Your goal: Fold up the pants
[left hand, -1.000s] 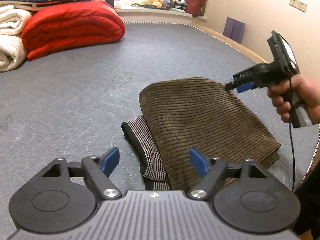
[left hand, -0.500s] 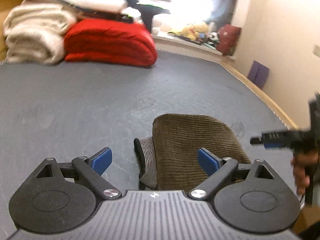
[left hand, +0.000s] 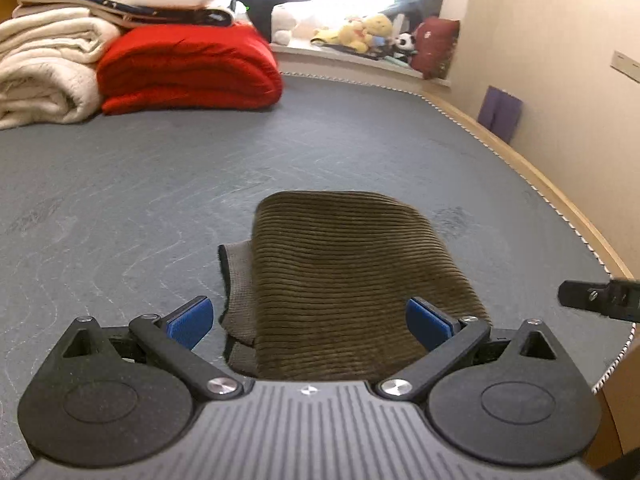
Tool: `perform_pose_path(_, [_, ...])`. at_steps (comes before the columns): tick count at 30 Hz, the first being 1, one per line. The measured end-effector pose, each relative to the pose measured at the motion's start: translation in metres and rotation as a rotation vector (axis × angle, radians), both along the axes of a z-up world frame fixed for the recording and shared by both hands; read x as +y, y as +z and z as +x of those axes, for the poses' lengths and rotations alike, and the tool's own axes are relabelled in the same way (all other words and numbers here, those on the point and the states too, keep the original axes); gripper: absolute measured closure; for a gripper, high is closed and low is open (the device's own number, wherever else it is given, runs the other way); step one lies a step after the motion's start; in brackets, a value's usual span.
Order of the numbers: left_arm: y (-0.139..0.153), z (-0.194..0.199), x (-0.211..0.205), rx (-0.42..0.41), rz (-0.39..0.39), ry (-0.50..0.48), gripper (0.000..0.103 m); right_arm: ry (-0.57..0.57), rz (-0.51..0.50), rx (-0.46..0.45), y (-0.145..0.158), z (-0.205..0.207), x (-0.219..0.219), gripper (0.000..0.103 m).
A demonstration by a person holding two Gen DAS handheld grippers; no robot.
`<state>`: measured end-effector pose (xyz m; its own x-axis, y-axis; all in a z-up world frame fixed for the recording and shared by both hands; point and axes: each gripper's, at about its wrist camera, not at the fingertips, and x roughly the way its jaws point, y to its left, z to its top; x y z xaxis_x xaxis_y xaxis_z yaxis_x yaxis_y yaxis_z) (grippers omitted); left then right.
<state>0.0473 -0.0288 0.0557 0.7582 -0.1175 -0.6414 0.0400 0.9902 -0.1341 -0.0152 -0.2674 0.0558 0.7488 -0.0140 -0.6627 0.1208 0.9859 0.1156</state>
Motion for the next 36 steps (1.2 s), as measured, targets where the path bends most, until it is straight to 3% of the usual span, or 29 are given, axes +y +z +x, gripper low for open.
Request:
perform_pose_path(5, [-0.012,-0.024,-0.007,0.068,-0.001,-0.023,0.000,0.054,-0.120,0.009,-0.024,-0.014,0.020,0.006])
perform_pose_path(10, [-0.026,-0.024,-0.020,0.081,0.088,-0.054,0.000,0.124,-0.195,0.103,-0.050,-0.011,0.030,0.007])
perform_pose_path(19, [-0.063,0.011,-0.011,0.184,0.069,0.025,0.000,0.104,-0.165,0.147,-0.058,0.008,0.032,0.007])
perform_pose_path(36, [-0.061,0.013,-0.009,0.180,0.038,0.034,0.000,0.097,-0.153,0.169,-0.063,0.018,0.036,0.007])
